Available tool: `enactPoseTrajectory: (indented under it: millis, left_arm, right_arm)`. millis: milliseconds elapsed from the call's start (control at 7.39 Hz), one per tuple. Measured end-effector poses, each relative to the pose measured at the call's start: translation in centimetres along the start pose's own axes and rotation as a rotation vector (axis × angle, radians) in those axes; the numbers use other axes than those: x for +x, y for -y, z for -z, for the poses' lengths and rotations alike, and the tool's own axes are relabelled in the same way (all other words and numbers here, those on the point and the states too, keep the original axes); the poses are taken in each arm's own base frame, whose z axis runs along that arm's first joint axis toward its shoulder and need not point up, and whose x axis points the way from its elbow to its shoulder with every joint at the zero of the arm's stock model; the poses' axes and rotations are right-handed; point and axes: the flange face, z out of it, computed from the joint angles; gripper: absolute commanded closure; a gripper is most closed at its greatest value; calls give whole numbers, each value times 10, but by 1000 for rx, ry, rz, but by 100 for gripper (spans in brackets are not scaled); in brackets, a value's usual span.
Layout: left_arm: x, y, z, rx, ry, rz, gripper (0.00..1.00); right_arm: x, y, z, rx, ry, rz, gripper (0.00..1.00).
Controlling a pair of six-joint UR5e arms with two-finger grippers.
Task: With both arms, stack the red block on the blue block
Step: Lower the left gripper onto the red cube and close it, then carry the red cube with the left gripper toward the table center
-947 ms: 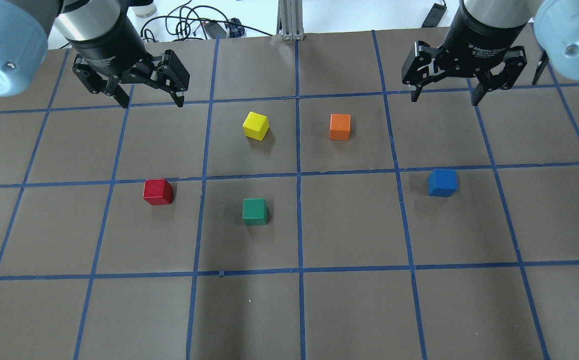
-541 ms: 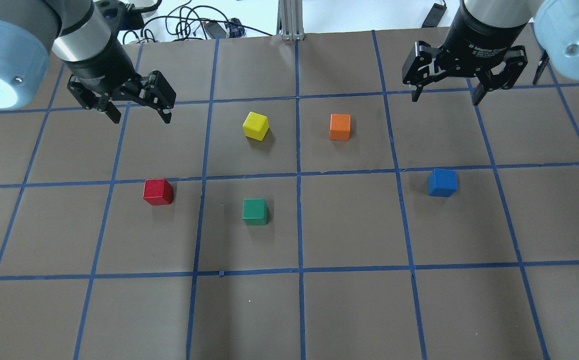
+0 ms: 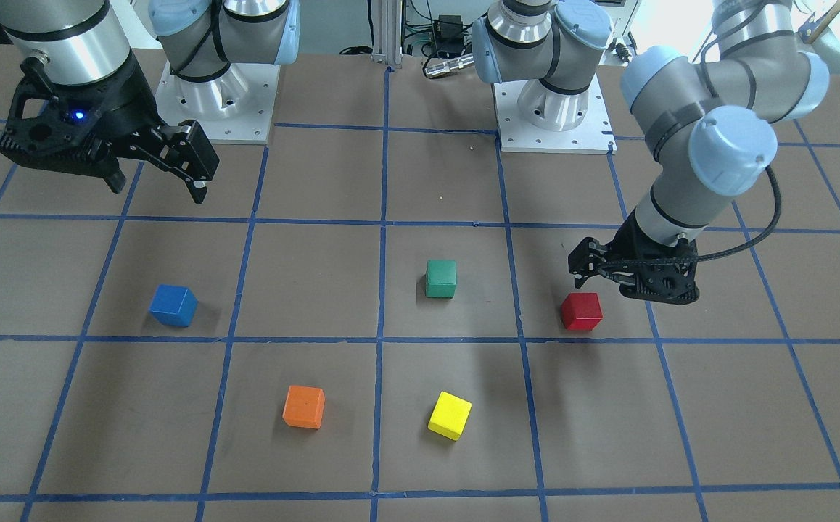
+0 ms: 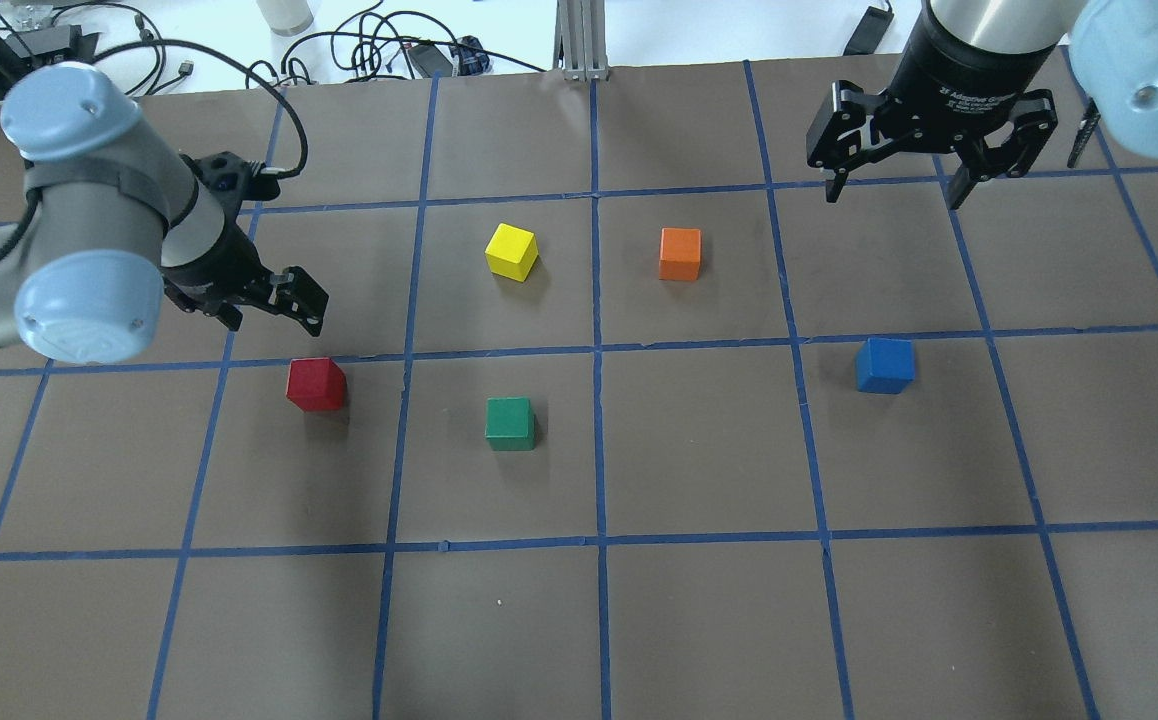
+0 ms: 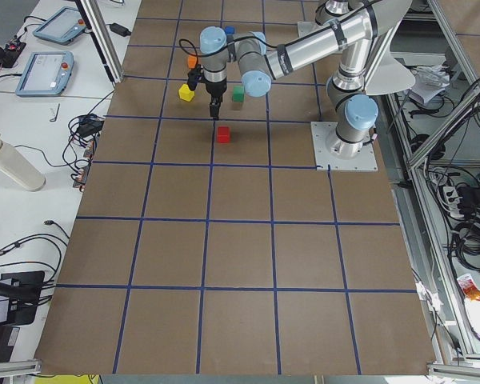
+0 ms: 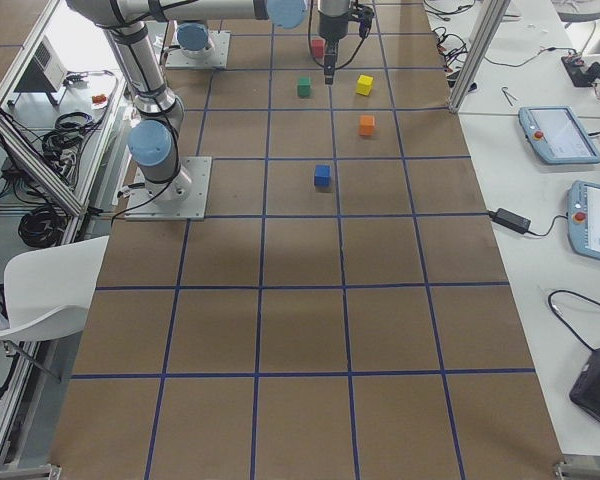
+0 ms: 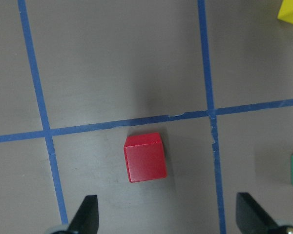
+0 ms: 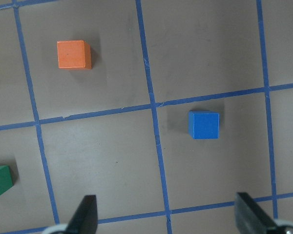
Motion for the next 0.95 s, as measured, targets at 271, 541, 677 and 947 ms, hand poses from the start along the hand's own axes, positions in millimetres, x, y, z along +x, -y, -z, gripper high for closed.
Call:
enactPoseTrajectory:
  millis: [271, 541, 677, 947]
  left_arm:
    - [-5, -5, -48, -45, -14, 4, 0]
    - [-6, -3, -75, -83, -27, 13, 41]
    - [-7, -2, -83, -95, -31, 16, 67]
    - [-9, 2, -86, -100, -29, 16, 82]
  right_arm:
    - [0, 0, -1, -1, -1, 0, 0]
    - [0, 0, -2, -3, -1, 1, 0]
    - [0, 0, -2, -3, -1, 2, 0]
    - [0, 0, -2, -3, -2, 2, 0]
